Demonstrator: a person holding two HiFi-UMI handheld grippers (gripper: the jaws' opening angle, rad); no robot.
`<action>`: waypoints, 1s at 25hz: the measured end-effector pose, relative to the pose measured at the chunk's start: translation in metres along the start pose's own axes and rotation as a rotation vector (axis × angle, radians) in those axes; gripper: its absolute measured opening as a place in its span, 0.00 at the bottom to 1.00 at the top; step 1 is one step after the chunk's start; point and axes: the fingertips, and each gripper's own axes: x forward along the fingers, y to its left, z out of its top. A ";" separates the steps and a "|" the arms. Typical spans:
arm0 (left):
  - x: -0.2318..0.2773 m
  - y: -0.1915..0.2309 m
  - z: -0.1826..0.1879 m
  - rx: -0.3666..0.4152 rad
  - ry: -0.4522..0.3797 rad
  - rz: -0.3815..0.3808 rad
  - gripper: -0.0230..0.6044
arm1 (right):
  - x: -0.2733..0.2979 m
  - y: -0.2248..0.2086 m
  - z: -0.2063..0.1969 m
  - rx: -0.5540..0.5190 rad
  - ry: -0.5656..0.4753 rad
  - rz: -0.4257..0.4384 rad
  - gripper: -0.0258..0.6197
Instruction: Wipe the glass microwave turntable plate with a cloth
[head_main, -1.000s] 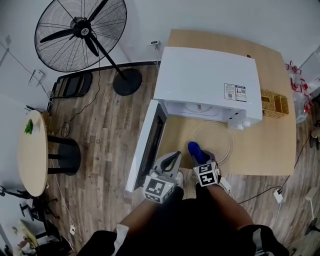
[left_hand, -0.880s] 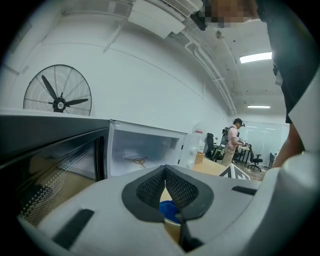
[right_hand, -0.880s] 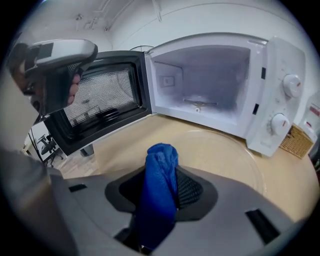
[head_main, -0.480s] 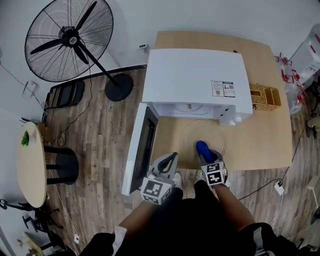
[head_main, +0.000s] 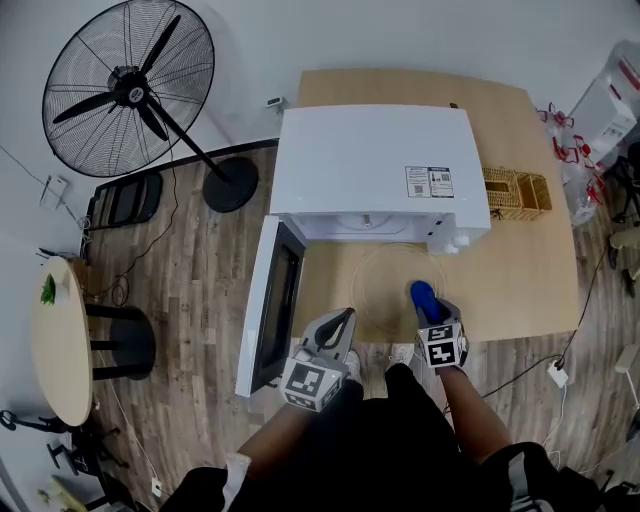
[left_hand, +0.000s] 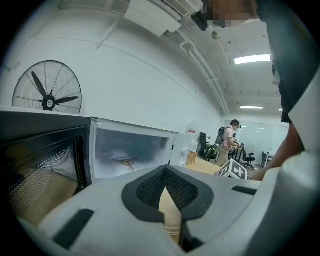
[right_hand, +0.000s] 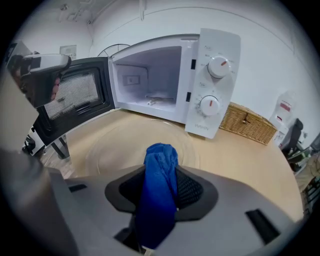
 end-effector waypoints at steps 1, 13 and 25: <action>0.001 0.000 0.000 0.002 0.001 0.000 0.04 | -0.001 -0.006 -0.001 0.001 0.002 -0.011 0.26; 0.006 0.012 0.012 0.038 -0.002 0.041 0.04 | -0.023 -0.025 0.036 0.055 -0.136 0.023 0.26; 0.005 0.029 0.067 0.128 -0.092 0.085 0.04 | -0.126 -0.025 0.201 -0.003 -0.608 0.073 0.26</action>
